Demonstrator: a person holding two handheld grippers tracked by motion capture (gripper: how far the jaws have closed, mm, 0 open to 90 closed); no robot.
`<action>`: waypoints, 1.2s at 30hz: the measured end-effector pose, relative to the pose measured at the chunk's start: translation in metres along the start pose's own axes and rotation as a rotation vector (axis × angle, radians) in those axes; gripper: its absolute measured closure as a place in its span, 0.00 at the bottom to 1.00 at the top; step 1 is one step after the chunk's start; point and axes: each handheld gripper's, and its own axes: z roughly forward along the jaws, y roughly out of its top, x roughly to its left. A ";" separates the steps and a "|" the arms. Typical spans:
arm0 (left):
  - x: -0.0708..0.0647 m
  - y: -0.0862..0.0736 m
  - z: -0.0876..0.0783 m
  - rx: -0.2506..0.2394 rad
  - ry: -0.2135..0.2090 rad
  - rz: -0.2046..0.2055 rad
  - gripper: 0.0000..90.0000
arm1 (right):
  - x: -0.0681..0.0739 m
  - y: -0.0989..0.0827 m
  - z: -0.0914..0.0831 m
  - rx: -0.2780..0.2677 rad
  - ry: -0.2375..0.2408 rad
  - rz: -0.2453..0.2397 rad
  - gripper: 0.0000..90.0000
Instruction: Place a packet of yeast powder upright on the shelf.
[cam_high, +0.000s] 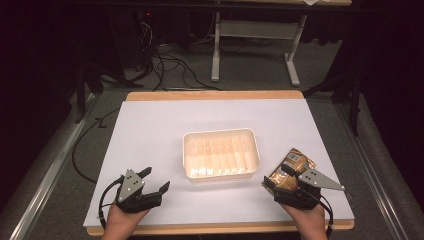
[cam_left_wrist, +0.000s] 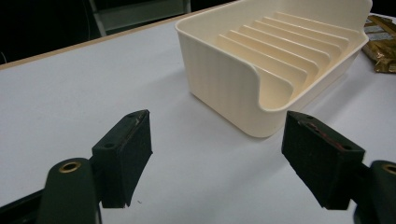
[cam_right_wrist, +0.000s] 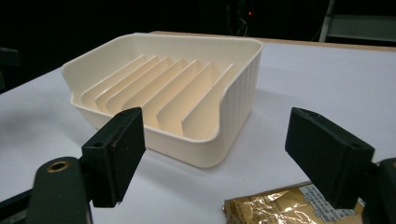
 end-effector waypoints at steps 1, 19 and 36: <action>0.000 0.000 0.000 0.000 -0.002 -0.003 0.27 | -0.002 -0.001 0.000 0.007 0.000 -0.003 0.23; -0.006 -0.001 0.006 0.032 -0.043 0.028 0.28 | -0.014 -0.003 -0.004 0.033 -0.011 0.005 0.29; -0.004 -0.001 0.007 0.036 -0.036 0.032 0.29 | -0.068 -0.002 -0.012 0.031 -0.161 0.059 0.95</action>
